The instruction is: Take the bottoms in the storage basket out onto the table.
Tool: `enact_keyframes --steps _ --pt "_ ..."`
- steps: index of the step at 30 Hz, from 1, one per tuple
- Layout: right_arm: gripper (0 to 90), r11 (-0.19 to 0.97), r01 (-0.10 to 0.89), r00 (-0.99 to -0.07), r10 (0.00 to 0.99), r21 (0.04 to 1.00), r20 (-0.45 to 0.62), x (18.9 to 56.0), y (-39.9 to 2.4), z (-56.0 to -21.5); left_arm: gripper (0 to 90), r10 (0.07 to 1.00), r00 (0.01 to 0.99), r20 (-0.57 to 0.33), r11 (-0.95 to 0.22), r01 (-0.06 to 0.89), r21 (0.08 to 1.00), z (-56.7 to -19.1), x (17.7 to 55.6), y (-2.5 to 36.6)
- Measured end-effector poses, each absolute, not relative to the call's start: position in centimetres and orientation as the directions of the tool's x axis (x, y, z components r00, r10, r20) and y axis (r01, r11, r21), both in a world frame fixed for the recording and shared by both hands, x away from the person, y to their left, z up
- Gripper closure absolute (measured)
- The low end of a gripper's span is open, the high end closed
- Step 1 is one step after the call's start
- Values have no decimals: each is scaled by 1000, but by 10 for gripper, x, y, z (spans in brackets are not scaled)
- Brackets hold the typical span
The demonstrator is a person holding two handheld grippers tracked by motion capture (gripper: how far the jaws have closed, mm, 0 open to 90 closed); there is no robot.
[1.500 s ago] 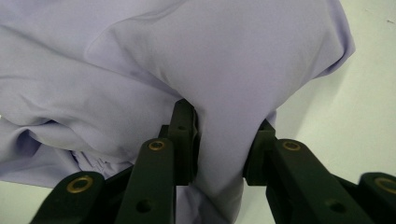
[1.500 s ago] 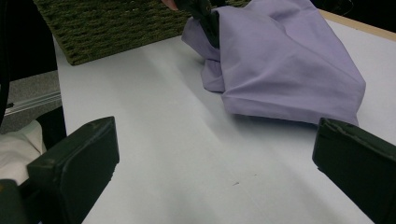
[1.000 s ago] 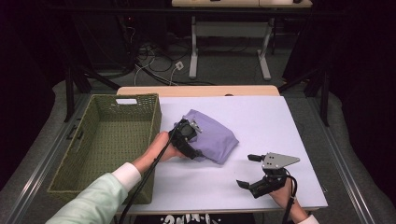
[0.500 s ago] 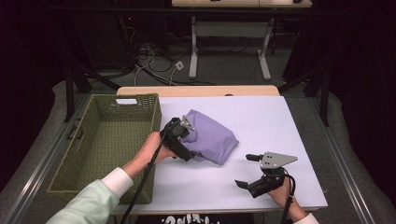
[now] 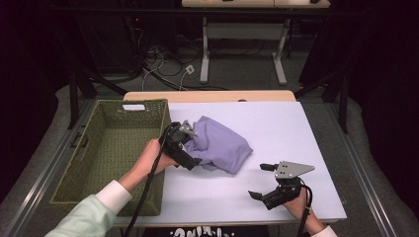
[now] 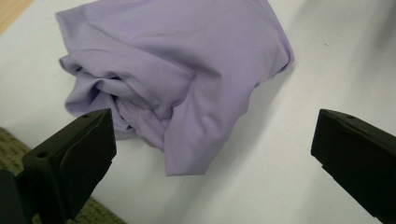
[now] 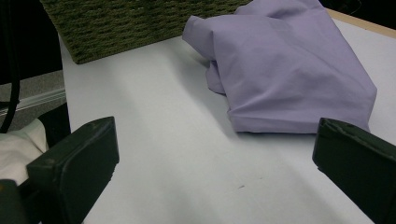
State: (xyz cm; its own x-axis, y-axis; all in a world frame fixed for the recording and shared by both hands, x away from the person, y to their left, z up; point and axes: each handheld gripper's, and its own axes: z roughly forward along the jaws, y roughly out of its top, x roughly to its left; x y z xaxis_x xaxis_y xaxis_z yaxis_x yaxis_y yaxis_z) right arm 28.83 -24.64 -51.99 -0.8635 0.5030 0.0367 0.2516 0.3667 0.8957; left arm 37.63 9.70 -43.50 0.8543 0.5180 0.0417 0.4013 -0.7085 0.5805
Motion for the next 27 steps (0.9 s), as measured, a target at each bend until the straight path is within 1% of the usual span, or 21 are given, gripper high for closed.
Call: enact_keyframes --steps 5,11,27 --pt "2 368 255 -865 500 894 41 288 -245 -520 1 538 841 50 -689 405 600 -428 371 110" --pt "1 369 255 -863 504 894 38 288 -247 -520 1 558 829 19 -650 423 632 -427 366 130" --pt "0 371 256 -862 506 893 37 288 -246 -520 1 607 794 14 -589 438 679 -425 339 166"
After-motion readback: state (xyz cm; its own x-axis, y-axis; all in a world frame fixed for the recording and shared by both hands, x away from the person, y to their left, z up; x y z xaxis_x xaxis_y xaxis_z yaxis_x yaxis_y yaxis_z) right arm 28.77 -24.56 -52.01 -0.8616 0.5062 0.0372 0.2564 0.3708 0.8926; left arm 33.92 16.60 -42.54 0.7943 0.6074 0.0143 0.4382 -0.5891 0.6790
